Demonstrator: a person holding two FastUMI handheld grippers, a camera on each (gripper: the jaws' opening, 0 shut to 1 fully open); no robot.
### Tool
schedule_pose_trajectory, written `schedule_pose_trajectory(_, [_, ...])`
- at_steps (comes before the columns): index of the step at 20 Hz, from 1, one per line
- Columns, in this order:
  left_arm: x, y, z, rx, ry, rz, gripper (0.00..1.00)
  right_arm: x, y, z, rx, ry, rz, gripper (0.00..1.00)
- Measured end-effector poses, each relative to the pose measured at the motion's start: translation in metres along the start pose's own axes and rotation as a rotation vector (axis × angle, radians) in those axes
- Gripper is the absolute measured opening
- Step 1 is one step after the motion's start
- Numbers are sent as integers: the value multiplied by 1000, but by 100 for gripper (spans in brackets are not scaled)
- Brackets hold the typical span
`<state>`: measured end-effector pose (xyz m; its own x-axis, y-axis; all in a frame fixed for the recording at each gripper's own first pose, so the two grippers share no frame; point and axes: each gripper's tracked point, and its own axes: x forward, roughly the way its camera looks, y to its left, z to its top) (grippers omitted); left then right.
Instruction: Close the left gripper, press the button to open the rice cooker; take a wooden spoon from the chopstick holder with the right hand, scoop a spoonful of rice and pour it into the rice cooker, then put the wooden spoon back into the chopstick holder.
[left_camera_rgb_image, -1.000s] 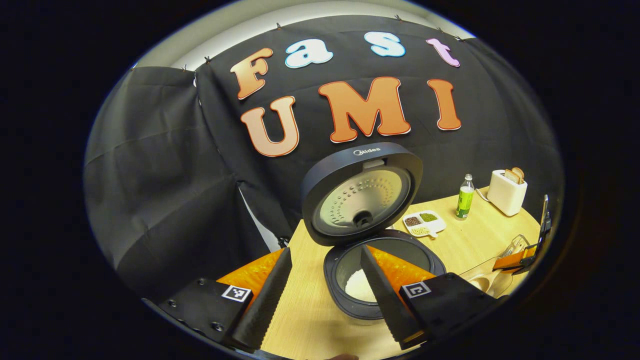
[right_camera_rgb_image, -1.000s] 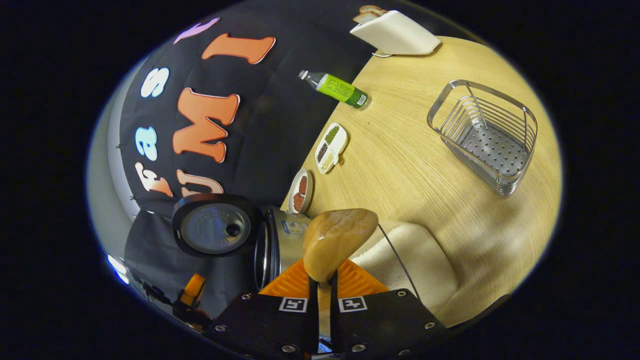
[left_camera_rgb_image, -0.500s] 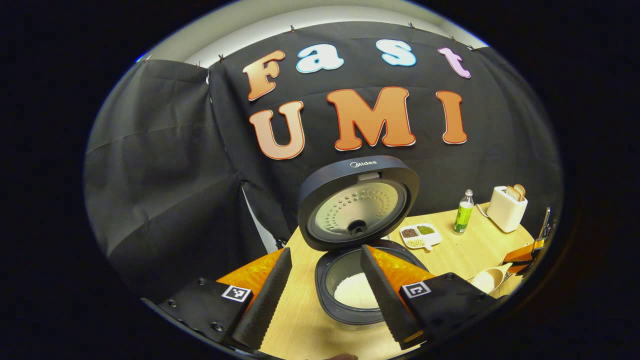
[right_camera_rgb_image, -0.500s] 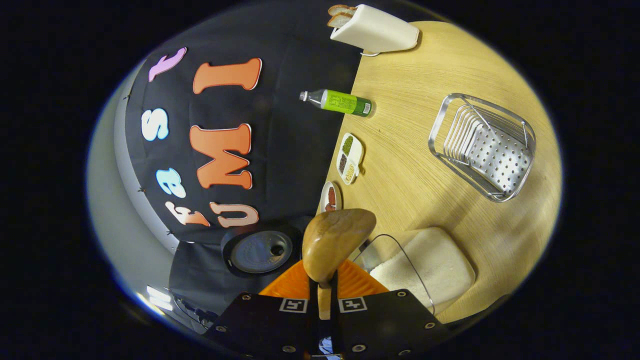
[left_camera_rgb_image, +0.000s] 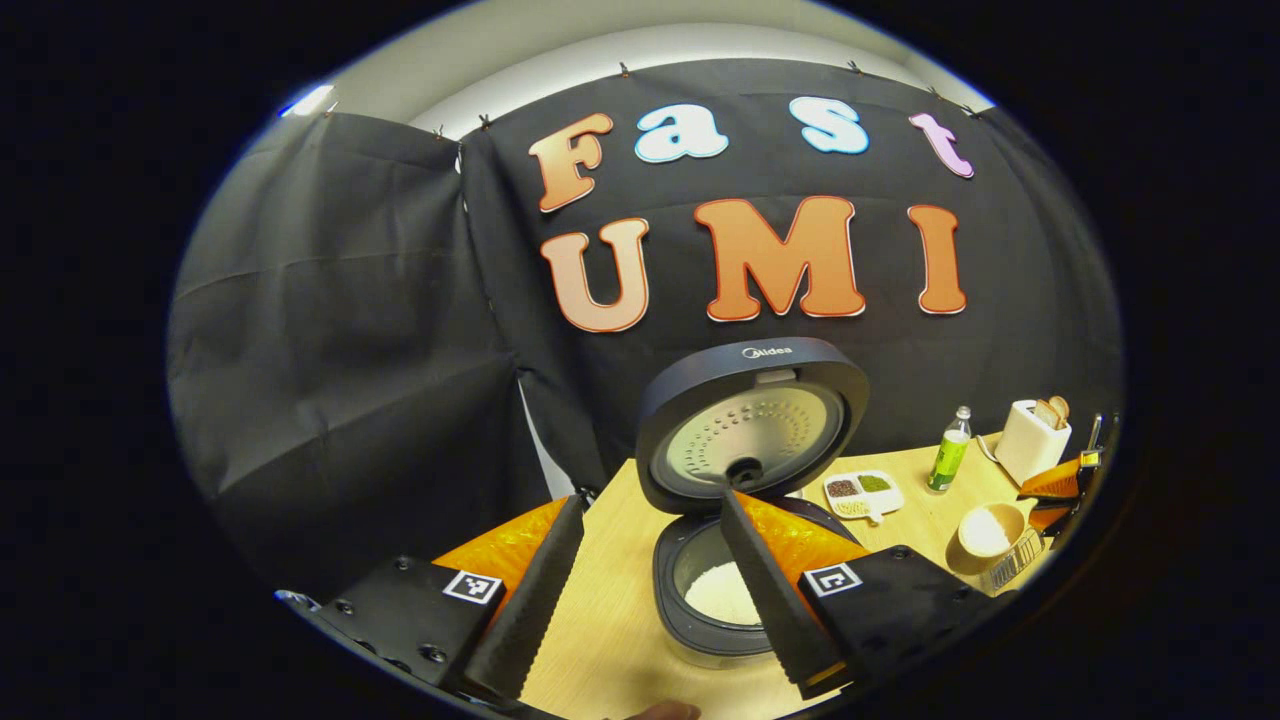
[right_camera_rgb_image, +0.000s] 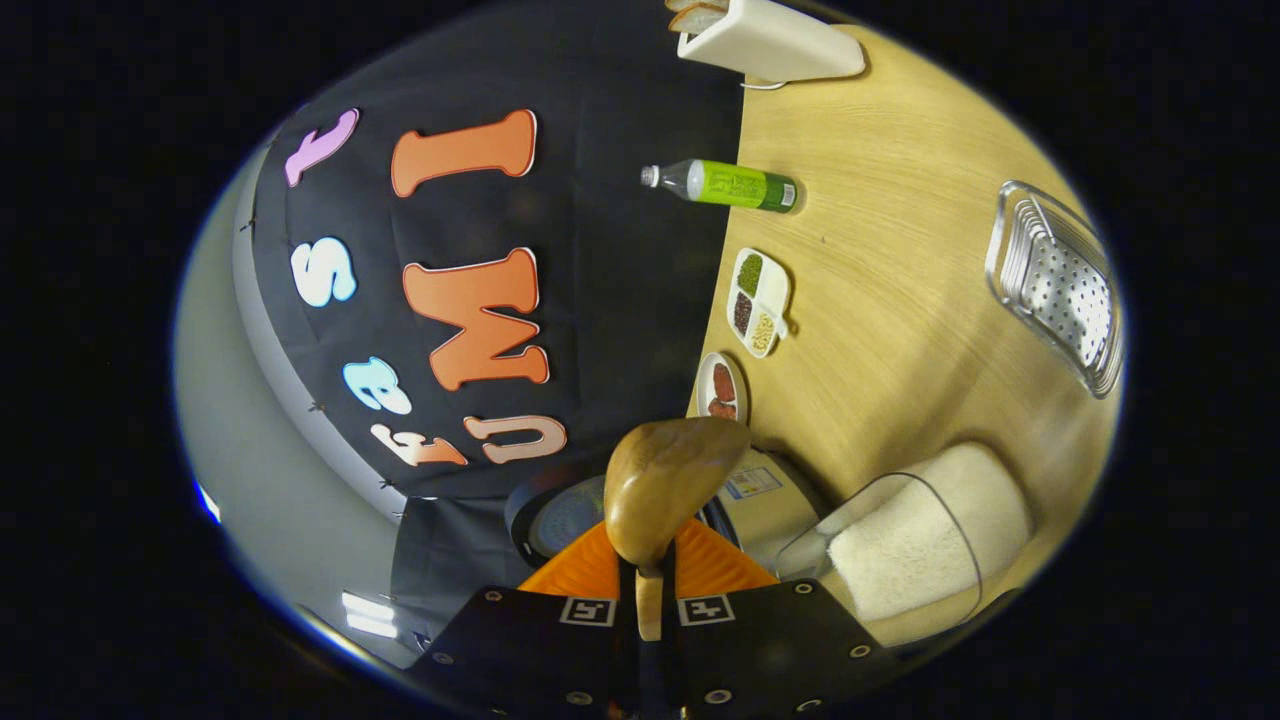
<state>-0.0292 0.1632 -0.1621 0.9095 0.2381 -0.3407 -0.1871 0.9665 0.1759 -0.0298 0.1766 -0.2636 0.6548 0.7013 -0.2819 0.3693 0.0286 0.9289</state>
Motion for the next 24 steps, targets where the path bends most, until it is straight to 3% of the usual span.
schedule_pose_trajectory(5, [-4,27,-10,17,-2,50,85,57,24,-23,-68,51,-25,8])
schedule_pose_trajectory(6, [-6,33,-13,20,0,56,94,69,28,-28,-82,58,-30,8])
schedule_pose_trajectory(8, [-4,41,-18,24,5,69,100,89,35,-37,-139,67,-51,8])
schedule_pose_trajectory(9, [-5,47,-22,22,11,75,85,98,37,-42,-185,65,-70,8])
schedule_pose_trajectory(17, [3,80,-44,-13,59,116,85,153,61,-63,-556,20,-177,8])
schedule_pose_trajectory(18, [3,83,-45,-14,62,118,100,155,64,-65,-600,14,-186,8])
schedule_pose_trajectory(19, [4,84,-47,-14,66,118,85,156,65,-67,-643,6,-197,8])
schedule_pose_trajectory(24, [10,89,-49,-7,76,112,85,165,66,-69,-851,-48,-258,8])
